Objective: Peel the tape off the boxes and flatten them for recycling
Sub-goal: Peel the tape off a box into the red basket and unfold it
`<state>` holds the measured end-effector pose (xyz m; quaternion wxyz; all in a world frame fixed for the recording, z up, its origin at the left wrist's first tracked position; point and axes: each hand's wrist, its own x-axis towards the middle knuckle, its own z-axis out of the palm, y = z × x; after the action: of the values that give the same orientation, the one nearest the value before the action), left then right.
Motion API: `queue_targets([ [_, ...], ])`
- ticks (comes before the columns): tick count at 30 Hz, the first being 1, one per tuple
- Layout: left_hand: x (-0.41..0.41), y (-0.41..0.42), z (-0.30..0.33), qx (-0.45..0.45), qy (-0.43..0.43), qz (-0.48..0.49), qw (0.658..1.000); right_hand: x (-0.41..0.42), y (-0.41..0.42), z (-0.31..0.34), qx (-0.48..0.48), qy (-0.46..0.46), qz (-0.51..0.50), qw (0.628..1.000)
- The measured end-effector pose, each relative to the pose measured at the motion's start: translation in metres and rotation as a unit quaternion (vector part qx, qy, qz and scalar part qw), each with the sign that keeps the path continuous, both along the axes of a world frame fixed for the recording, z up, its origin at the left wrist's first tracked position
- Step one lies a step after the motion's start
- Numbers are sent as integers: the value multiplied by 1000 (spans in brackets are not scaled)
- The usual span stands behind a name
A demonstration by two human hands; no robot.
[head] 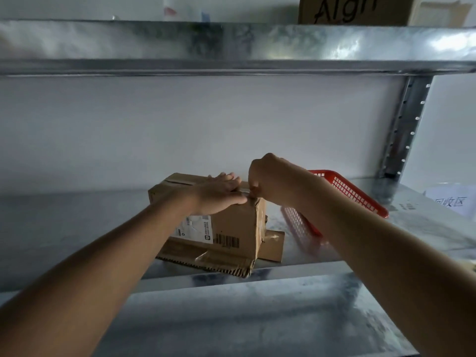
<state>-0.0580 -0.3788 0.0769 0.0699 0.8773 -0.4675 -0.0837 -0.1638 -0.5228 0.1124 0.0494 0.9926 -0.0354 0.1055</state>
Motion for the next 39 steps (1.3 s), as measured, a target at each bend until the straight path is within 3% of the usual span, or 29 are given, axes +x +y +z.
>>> queue_targets([
  [6, 3, 2, -7, -24, -6, -32, 999, 5, 12, -2, -100, 5, 39, 994],
  [17, 8, 3, -13, -17, -9, -15, 1000, -2, -7, 9, -128, 21, 78, 989],
  [25, 5, 5, -10, -18, 5, 4, 1000, -1, -31, -5, 55, -53, 70, 995],
  [30, 8, 1, -7, -43, 38, 5, 998, -11, -48, -28, 231, -125, 42, 964],
  [34, 11, -4, -11, -118, 85, 23, 989, -19, -48, -48, 270, -159, 23, 949],
  [39, 13, -10, -12, -160, 64, 13, 985, -20, -41, -63, 302, -203, 11, 931],
])
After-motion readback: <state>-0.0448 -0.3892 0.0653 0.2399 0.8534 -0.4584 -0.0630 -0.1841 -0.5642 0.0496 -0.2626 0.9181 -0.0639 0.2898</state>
